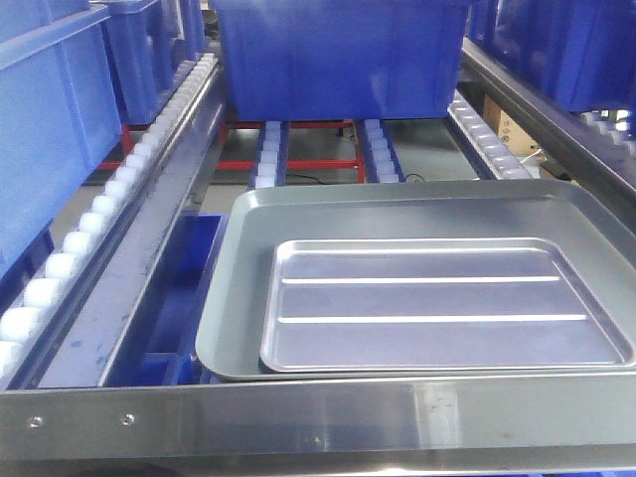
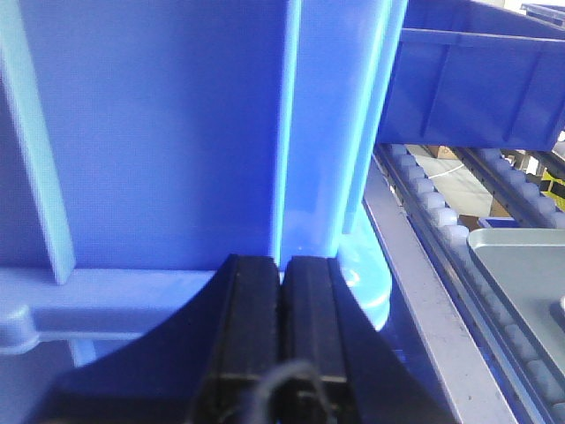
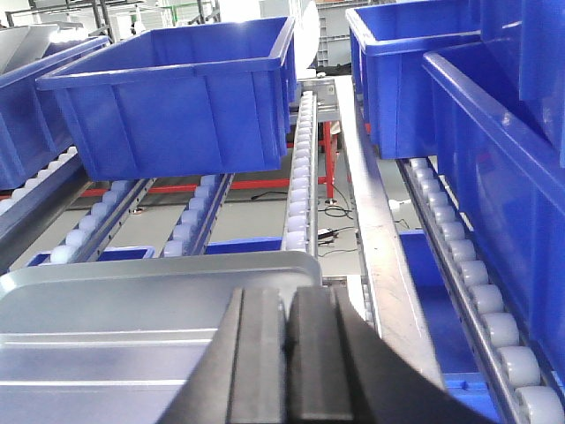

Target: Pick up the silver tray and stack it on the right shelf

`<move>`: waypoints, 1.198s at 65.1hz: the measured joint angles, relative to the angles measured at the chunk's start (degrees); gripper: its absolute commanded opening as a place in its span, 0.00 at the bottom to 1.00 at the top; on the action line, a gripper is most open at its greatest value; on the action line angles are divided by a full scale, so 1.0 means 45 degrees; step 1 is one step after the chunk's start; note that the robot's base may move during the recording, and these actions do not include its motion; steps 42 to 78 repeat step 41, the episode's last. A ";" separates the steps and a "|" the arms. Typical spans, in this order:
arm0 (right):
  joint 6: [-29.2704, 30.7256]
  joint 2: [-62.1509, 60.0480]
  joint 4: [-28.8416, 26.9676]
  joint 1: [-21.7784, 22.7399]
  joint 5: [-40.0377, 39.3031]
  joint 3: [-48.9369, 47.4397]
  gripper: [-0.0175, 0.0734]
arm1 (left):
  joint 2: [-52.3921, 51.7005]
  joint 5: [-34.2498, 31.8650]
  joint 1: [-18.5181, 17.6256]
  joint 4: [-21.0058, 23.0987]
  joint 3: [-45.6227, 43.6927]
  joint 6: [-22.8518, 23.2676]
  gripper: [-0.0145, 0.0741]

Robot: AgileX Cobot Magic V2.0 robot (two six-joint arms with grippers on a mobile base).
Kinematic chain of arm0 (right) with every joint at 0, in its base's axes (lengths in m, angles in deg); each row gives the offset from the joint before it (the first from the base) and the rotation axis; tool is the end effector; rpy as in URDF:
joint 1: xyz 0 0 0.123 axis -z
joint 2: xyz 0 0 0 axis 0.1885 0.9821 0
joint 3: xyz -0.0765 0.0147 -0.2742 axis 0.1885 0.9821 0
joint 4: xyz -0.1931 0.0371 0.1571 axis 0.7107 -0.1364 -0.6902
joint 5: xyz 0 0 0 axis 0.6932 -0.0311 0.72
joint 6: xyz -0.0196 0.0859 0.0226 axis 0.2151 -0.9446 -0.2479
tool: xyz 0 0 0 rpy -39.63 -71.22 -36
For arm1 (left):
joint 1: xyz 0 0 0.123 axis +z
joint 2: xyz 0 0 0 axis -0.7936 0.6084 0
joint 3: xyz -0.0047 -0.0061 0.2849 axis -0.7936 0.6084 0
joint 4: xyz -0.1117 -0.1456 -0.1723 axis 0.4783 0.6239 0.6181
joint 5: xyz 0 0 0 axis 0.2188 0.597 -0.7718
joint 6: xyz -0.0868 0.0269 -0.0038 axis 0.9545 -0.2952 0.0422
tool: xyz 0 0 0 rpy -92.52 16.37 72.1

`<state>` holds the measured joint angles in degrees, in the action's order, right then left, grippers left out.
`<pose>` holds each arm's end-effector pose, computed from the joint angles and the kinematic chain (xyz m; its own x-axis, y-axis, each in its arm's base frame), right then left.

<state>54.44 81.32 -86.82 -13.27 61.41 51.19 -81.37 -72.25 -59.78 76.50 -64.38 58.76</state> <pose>0.0564 0.0023 0.2061 0.0889 0.1494 -0.9848 -0.0542 0.9879 0.1450 0.0562 -0.0070 0.2028 0.0603 -0.0144 -0.9981 0.1264 0.9920 -0.0067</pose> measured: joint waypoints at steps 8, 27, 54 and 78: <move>-0.0030 0.0000 0.0025 0.0000 0.0000 0.0000 0.25 | 0.0000 0.0000 0.0000 0.0000 0.0000 0.0000 0.07; -0.0039 0.0000 0.0025 0.0000 0.0000 0.0000 0.25 | 0.0000 0.0000 0.0000 0.0000 0.0000 0.0000 0.07; -0.0059 0.0000 0.0025 0.0000 0.0000 0.0000 0.25 | 0.0000 0.0000 0.0000 0.0000 0.0000 0.0000 0.07; -0.0059 0.0000 0.0025 0.0000 0.0000 0.0000 0.25 | 0.0000 0.0000 0.0000 0.0000 0.0000 0.0000 0.07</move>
